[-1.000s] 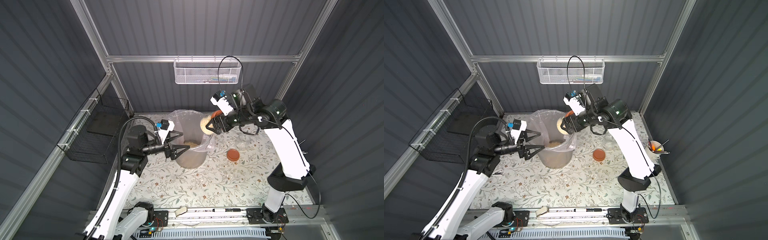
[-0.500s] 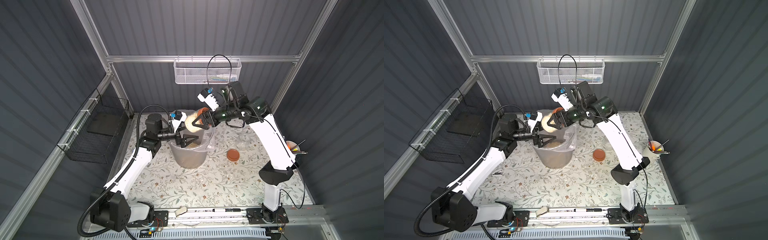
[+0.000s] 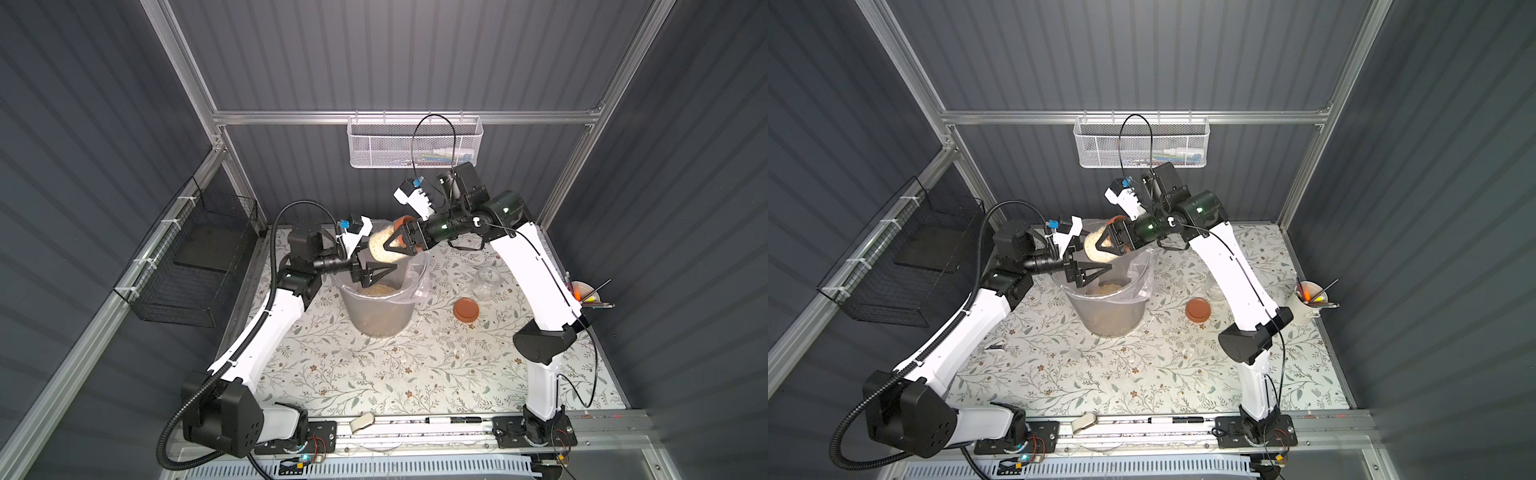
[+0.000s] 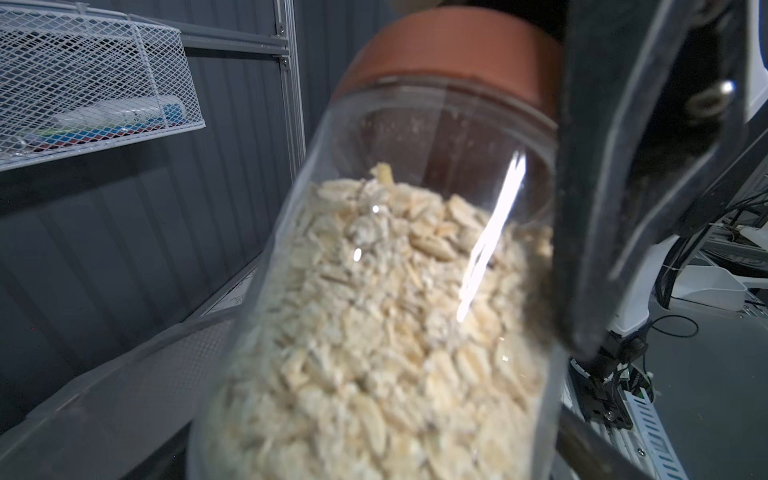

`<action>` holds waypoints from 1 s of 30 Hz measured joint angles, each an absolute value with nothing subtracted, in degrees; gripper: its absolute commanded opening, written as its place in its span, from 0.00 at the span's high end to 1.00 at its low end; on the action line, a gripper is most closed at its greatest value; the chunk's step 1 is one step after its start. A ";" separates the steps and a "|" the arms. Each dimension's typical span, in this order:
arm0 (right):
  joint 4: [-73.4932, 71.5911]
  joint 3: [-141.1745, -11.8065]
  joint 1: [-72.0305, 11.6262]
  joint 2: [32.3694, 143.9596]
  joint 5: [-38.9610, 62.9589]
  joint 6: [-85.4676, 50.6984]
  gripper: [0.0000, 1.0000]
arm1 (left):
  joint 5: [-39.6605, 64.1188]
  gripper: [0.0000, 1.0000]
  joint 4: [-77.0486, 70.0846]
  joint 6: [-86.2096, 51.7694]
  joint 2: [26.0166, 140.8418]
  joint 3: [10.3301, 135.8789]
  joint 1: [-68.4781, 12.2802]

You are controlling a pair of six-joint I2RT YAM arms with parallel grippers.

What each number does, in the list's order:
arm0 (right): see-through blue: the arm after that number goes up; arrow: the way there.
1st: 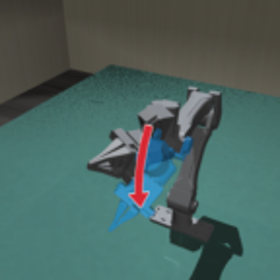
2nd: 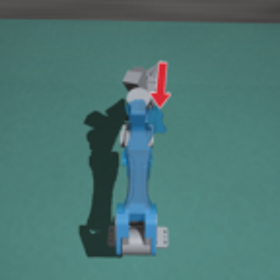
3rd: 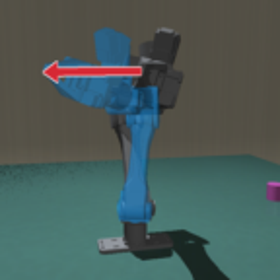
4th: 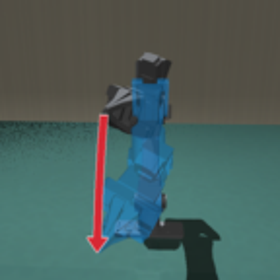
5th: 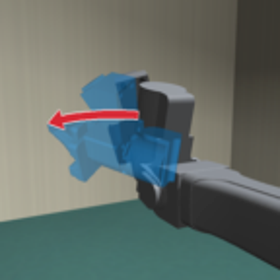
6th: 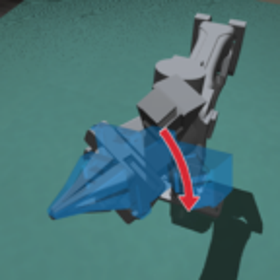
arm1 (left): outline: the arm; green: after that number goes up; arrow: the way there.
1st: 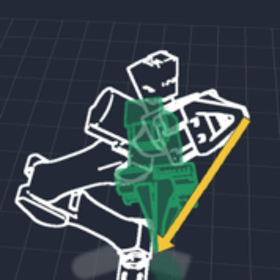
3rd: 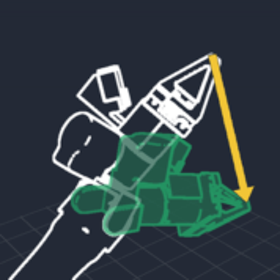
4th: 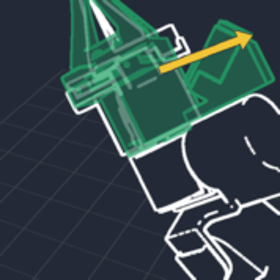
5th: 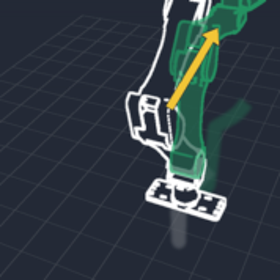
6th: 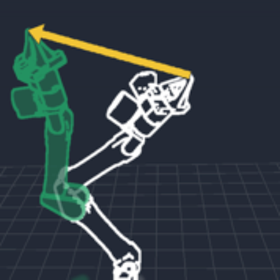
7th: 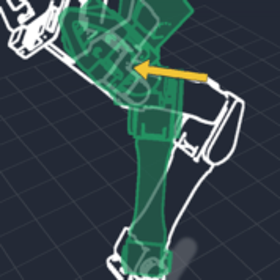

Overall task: Empty expired oatmeal from jars
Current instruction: Pick up the jar from the center of the board.

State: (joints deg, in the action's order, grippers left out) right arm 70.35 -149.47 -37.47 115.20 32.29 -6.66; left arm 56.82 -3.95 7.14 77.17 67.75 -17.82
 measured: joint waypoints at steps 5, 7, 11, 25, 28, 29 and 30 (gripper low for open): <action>69.95 -149.47 -37.50 116.51 33.43 -7.27 0.57 | 57.98 0.02 -4.34 7.09 78.67 68.49 -17.82; 69.91 -149.47 -37.50 116.97 33.76 -7.46 0.57 | 58.41 0.02 -4.40 7.07 79.18 68.66 -17.85; 69.87 -149.47 -37.50 117.54 34.30 -7.64 0.57 | 58.89 0.04 -5.28 6.83 80.31 69.32 -18.26; 68.64 -149.47 -37.06 117.82 35.35 -8.84 0.58 | 59.94 0.63 -6.50 6.24 81.17 69.38 -18.50; 68.51 -149.47 -36.91 118.06 35.70 -8.93 0.52 | 59.70 0.91 -6.26 6.22 81.17 69.38 -18.50; 68.42 -149.47 -36.88 118.17 35.81 -8.93 0.44 | 59.51 1.00 -6.04 6.24 81.17 69.38 -18.50; 68.34 -149.47 -36.84 118.28 35.86 -8.93 0.35 | 59.24 1.00 -5.72 6.28 81.17 69.38 -18.50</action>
State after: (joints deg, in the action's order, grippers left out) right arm 68.34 -149.47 -36.84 118.28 35.86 -8.93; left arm 59.24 -5.72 6.28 81.17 69.38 -18.50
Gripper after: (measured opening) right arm 0.844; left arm 0.892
